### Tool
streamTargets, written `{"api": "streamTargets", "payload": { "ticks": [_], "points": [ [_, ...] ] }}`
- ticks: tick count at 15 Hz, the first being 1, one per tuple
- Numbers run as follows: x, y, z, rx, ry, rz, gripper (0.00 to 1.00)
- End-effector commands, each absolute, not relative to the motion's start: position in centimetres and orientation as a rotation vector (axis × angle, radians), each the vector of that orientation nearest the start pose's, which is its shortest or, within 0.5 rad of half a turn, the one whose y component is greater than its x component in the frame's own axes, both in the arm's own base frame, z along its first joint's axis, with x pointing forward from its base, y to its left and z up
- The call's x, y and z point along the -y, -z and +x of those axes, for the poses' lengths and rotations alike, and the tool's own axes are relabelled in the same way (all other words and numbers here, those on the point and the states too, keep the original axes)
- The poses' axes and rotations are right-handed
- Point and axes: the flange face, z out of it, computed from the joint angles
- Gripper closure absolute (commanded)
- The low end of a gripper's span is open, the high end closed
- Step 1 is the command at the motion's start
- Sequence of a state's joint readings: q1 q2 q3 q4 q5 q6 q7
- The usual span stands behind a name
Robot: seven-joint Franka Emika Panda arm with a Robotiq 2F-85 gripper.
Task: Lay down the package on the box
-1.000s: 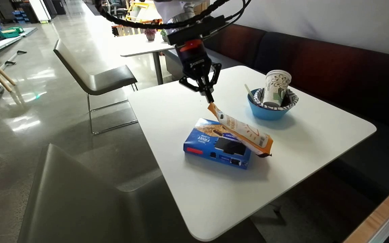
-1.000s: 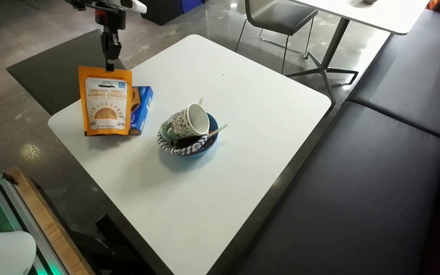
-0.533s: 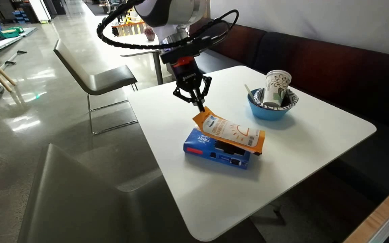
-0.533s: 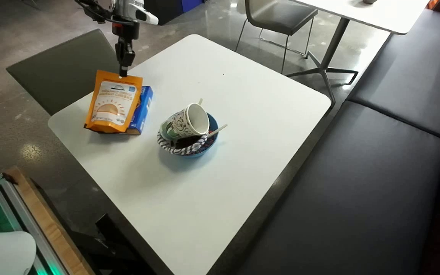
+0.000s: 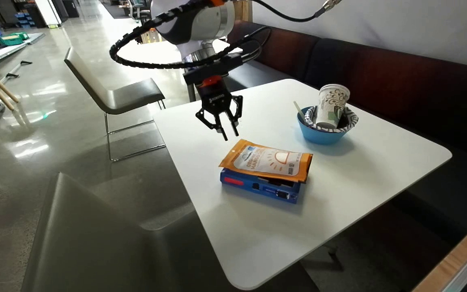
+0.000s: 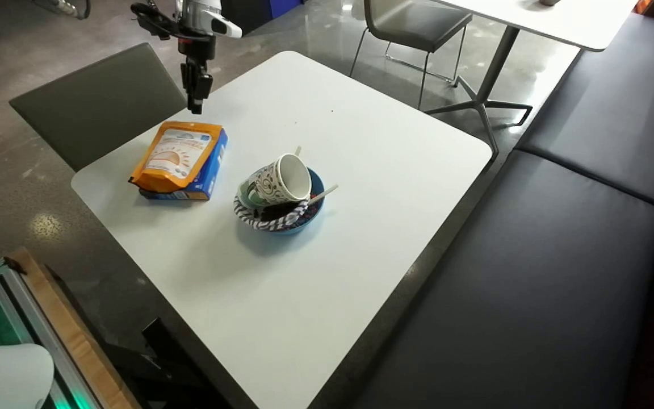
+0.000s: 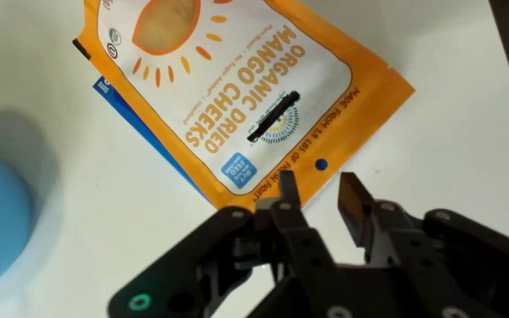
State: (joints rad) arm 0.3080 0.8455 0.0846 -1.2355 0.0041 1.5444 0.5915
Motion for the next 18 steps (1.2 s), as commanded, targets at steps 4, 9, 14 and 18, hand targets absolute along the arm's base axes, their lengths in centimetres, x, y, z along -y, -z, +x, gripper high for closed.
{"api": "streamTargets", "payload": {
  "ticks": [4,9,14,18],
  "points": [
    [-22.9,-34.4,63.5,-0.073,-0.838,-3.298,0.13],
    [-19.7,-44.6,59.0,0.358,-0.701,-3.255,0.00],
    [-15.8,-53.3,53.9,0.717,-0.500,-3.170,0.00],
    [-15.7,-54.7,54.5,0.665,-0.508,-3.173,0.00]
  ]
}}
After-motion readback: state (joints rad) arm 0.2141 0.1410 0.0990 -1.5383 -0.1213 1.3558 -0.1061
